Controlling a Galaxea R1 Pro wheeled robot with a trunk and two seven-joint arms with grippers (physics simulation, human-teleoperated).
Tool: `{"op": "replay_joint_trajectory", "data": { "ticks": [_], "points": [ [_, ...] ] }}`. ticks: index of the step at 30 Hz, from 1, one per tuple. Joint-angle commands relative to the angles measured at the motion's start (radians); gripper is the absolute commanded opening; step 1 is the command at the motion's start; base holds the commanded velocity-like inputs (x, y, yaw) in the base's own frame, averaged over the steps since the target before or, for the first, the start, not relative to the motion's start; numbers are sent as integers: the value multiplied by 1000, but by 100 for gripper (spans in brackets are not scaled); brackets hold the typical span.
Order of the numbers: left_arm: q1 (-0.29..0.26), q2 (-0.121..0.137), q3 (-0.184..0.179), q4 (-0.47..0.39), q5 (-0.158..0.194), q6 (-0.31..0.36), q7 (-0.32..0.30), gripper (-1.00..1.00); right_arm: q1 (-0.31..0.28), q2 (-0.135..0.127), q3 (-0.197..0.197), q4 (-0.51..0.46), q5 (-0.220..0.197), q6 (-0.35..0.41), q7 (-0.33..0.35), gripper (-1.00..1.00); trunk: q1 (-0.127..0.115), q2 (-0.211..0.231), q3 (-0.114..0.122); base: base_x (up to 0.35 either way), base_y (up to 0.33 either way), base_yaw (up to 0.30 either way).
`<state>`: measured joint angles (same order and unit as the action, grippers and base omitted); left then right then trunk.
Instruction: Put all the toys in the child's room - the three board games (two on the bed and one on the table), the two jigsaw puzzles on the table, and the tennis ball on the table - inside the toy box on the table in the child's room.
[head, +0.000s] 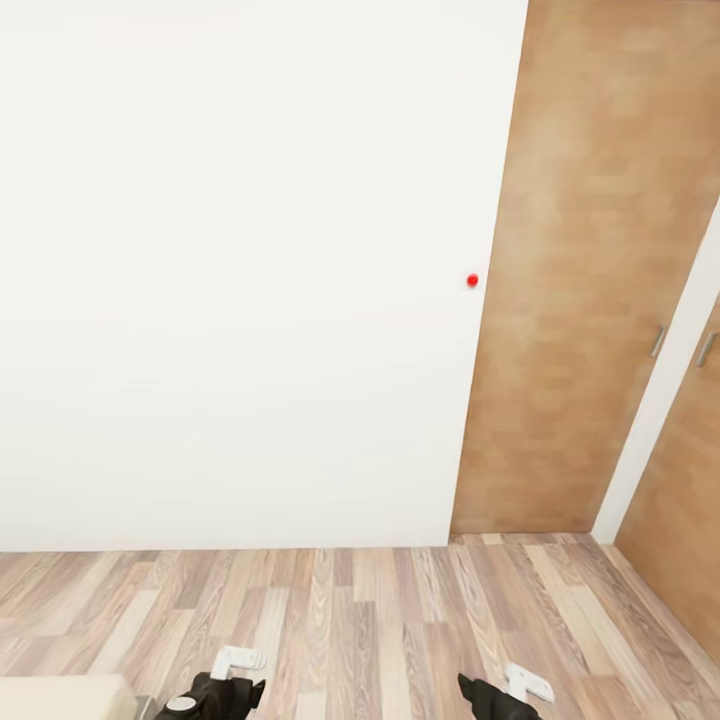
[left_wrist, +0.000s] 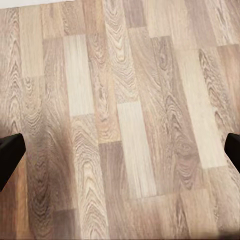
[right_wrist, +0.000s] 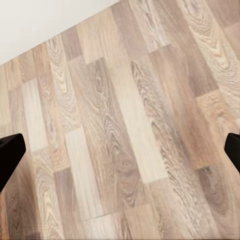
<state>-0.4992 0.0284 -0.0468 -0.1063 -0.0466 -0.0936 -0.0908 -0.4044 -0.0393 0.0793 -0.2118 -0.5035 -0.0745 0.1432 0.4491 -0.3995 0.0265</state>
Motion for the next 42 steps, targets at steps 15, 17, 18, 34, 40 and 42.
{"op": "replay_joint_trajectory", "data": {
  "ticks": [15, 17, 18, 34, 40, 42],
  "points": [
    [-23, 122, 25, -391, 1, 531, -721, 100, -6, -24, 14, -319, -4, 292, 75, 100, 1, -1, 0, 107, 0, 0],
    [-25, 191, 53, -624, 0, 723, -941, 100, -8, -45, 13, -511, -6, 449, 129, 100, 1, -1, 0, 2, 0, 0],
    [-26, 208, 64, -674, 0, 760, -989, 100, -7, -48, 13, -557, -6, 483, 144, 100, 1, -1, 0, 1, 0, 0],
    [-24, 339, 373, -1011, -15, 937, -1480, 100, -2, -58, 2, -1002, -20, 615, 368, 100, 1, -1, 0, 0, 0, 0],
    [-24, 341, 381, -1015, -13, 937, -1480, 100, -2, -55, -1, -1038, -32, 612, 367, 100, 1, -1, 0, 0, 0, 0],
    [-24, 341, 381, -1016, -11, 937, -1480, 100, -1, -51, 0, -1043, -35, 609, 364, 100, 1, -1, 0, 0, -47, 0]
  ]
}}
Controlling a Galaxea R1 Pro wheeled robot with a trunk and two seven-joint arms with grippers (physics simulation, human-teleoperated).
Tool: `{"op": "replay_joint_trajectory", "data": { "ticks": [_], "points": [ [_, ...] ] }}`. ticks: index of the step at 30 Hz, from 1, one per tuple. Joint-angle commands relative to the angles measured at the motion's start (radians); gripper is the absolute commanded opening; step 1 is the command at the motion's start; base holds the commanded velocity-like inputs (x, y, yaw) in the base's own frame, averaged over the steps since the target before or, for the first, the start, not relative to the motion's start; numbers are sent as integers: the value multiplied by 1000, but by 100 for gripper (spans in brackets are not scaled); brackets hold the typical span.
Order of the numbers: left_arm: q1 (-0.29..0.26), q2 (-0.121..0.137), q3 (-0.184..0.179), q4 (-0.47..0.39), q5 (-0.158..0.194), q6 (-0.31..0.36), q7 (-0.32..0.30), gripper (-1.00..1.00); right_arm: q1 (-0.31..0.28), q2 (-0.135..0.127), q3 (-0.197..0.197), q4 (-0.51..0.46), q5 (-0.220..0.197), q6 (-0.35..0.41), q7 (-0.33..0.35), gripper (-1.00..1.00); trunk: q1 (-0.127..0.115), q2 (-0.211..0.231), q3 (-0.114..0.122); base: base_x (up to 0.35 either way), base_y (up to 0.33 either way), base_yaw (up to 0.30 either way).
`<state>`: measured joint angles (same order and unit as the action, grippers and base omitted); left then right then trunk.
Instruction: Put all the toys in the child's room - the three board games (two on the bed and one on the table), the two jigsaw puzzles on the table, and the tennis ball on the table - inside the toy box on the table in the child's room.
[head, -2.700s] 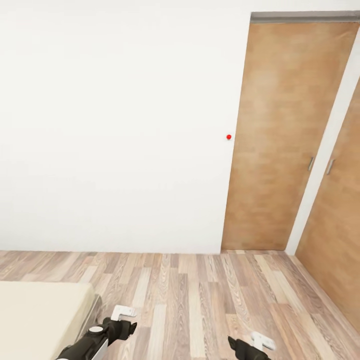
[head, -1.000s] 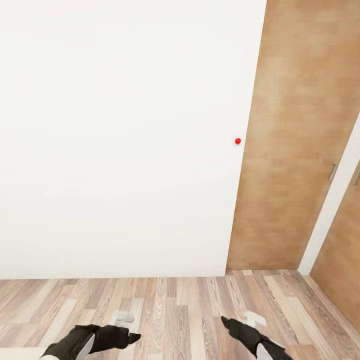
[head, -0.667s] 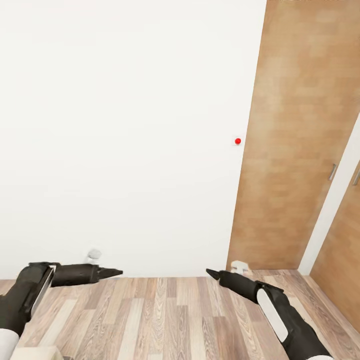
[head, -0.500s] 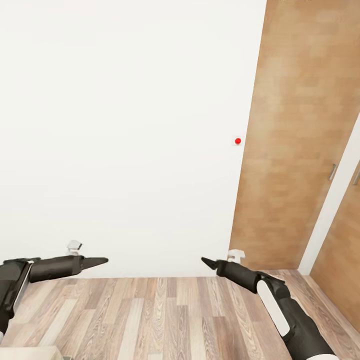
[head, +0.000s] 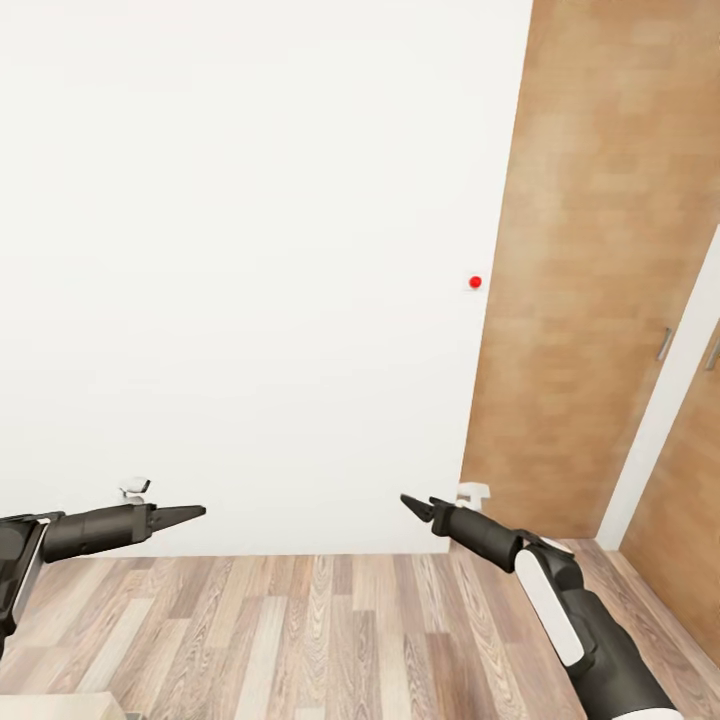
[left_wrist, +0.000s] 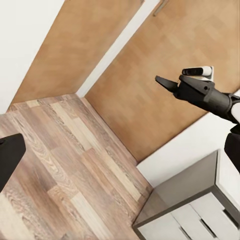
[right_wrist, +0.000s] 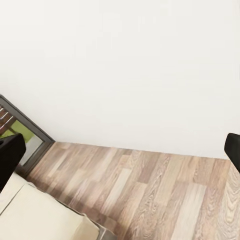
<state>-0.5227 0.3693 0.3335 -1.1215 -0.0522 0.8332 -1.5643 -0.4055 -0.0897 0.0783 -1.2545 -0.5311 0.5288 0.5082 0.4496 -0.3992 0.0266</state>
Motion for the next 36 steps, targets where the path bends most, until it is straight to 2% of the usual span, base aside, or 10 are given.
{"op": "replay_joint_trajectory", "data": {
  "ticks": [1, 12, 19, 24, 36],
  "points": [
    [0, -1, 1, -1, -6, 10, -6, 100, 0, 1, 2, -8, -7, 5, -4, 100, 0, -1, 0, 0, -145, 0],
    [-1, 2, 4, -22, -1, 16, -6, 100, 1, 7, 7, -50, 3, 2, -12, 100, 0, -1, 0, 0, -277, 0],
    [-1, 17, 3, -26, 1, 18, -6, 100, 1, 9, 8, -51, 2, 1, -13, 100, 0, -1, 0, 9, -267, 0],
    [0, 20, 4, -26, 1, 19, -6, 100, 0, 17, 8, -50, 2, 1, -13, 100, 0, -1, 0, 72, -11, 112],
    [-1, 18, 1, -26, 3, 20, -6, 100, 1, 21, 9, -27, 8, 0, -13, 100, 0, -1, 0, 39, 65, 274]
  ]
}}
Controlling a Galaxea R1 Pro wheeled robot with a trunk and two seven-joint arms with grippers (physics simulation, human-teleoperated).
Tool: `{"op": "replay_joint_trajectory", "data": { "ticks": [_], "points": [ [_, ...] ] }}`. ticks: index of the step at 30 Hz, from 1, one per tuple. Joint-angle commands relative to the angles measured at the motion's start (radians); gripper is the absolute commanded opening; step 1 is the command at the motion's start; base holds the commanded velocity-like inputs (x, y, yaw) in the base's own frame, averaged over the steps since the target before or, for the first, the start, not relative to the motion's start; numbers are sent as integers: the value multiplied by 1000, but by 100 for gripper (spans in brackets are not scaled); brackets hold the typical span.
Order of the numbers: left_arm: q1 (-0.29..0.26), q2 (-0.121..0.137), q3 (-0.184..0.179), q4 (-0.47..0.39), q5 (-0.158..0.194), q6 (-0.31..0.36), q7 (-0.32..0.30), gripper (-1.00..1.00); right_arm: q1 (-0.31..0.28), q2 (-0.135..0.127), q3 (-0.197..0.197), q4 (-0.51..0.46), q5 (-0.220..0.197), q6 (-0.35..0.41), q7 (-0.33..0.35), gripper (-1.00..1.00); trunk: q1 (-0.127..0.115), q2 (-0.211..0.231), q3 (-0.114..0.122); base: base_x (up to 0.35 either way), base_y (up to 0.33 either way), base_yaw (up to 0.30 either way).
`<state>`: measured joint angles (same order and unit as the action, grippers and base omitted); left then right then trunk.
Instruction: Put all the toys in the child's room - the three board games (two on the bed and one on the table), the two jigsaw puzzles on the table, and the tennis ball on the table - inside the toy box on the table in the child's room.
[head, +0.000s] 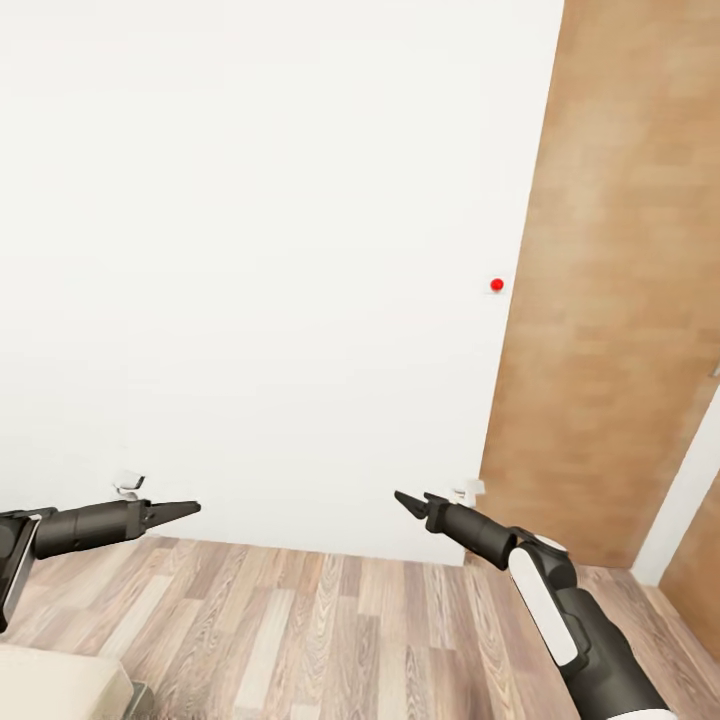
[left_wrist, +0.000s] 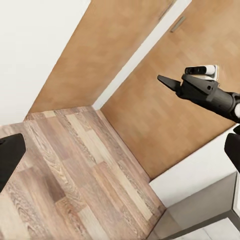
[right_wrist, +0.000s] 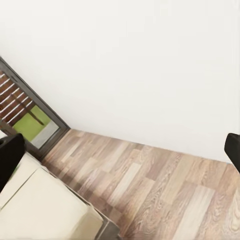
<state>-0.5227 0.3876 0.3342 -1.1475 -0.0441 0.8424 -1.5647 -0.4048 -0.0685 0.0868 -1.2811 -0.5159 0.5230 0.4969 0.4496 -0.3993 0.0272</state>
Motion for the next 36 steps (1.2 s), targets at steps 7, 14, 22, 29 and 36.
{"op": "replay_joint_trajectory", "data": {
  "ticks": [7, 14, 22, 29, 36],
  "points": [
    [0, -1, 0, 0, -5, 10, -6, 100, 0, -1, 1, 4, -7, 6, -1, 100, 0, -1, 0, 1, 1, 286],
    [0, 0, 1, 0, -5, 11, -6, 100, 0, 20, 1, 23, -6, 6, -2, 100, 0, -1, 0, 0, 0, 287],
    [-1, -1, 1, 0, -5, 11, -6, 100, 0, 32, 2, 29, -6, 6, -3, 100, 0, -1, 0, 34, 0, 287],
    [0, -1, 0, 0, -5, 11, -6, 100, 0, 35, 2, 32, -5, 6, -3, 100, 0, -1, 0, 114, -15, 287],
    [-1, -2, 0, 0, -6, 11, -6, 100, 0, 39, 2, 33, -4, 6, -3, 100, 0, -1, 0, 190, -99, 286]
  ]
}}
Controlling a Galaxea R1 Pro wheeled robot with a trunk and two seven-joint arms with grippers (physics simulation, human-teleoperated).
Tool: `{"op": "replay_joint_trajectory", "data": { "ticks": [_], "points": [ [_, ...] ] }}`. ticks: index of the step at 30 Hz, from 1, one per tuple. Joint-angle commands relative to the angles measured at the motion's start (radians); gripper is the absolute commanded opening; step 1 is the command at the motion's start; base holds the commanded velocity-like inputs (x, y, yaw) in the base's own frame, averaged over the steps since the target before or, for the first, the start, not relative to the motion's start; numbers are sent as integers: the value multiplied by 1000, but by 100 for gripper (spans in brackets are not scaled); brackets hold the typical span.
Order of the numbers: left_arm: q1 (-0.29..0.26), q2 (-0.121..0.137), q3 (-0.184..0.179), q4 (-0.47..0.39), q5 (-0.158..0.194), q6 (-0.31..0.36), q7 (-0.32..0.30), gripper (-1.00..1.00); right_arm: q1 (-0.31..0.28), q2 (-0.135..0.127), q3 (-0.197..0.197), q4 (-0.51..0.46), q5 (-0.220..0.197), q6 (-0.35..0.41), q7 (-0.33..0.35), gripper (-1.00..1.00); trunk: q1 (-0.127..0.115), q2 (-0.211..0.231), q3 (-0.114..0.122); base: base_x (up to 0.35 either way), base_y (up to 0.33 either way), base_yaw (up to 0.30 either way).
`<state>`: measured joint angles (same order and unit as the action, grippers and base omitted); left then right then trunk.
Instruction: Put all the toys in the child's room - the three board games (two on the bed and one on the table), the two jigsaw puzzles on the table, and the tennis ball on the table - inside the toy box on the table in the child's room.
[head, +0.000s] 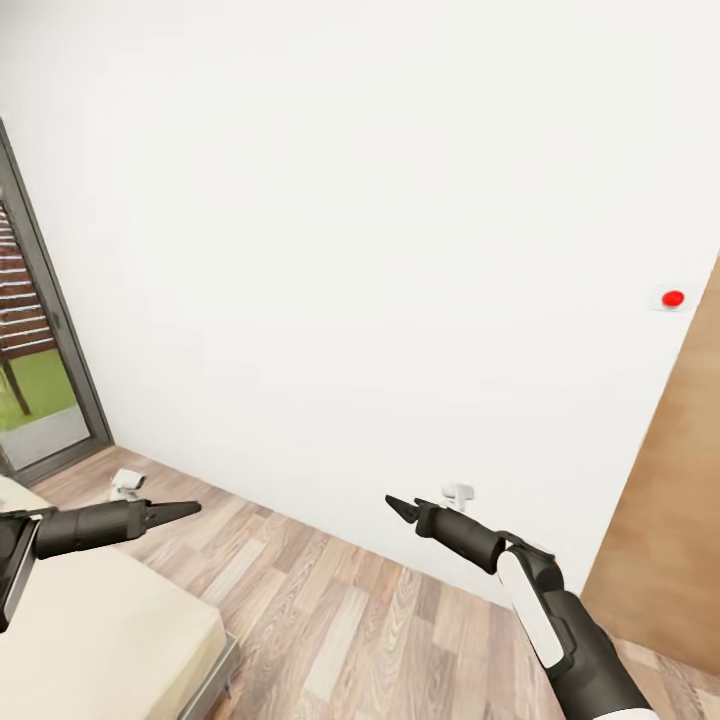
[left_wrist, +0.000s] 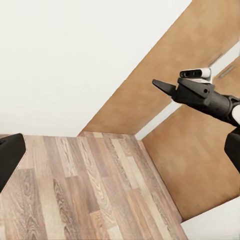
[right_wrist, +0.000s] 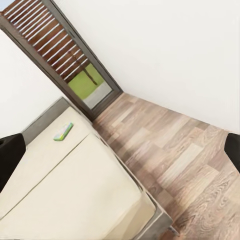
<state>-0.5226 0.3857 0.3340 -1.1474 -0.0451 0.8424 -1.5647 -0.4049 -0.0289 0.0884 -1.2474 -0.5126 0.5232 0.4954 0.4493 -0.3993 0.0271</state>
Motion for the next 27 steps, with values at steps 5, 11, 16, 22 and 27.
{"op": "replay_joint_trajectory", "data": {
  "ticks": [5, 11, 16, 22, 27],
  "points": [
    [-1, -1, 0, 0, -5, 10, -6, 100, 0, 1, 1, 0, -8, 6, -1, 100, 1, -1, 0, 192, -22, 287],
    [-1, -3, -1, 0, -4, 10, -6, 100, 0, 1, 1, 5, -8, 6, -1, 100, 1, -1, 0, 182, -40, 286],
    [0, -3, -1, 0, -4, 10, -6, 100, 0, 1, 1, 6, -8, 6, -1, 100, 1, -1, 0, 174, -87, 286],
    [0, -4, -2, 0, -4, 10, -6, 100, 0, 2, 2, 6, -7, 6, -1, 100, 1, -1, 0, 164, -102, 287],
    [-1, -4, -2, 0, -4, 9, -6, 100, 0, 3, 1, 6, -7, 6, -1, 100, 1, -1, 0, 154, -124, 286]
  ]
}}
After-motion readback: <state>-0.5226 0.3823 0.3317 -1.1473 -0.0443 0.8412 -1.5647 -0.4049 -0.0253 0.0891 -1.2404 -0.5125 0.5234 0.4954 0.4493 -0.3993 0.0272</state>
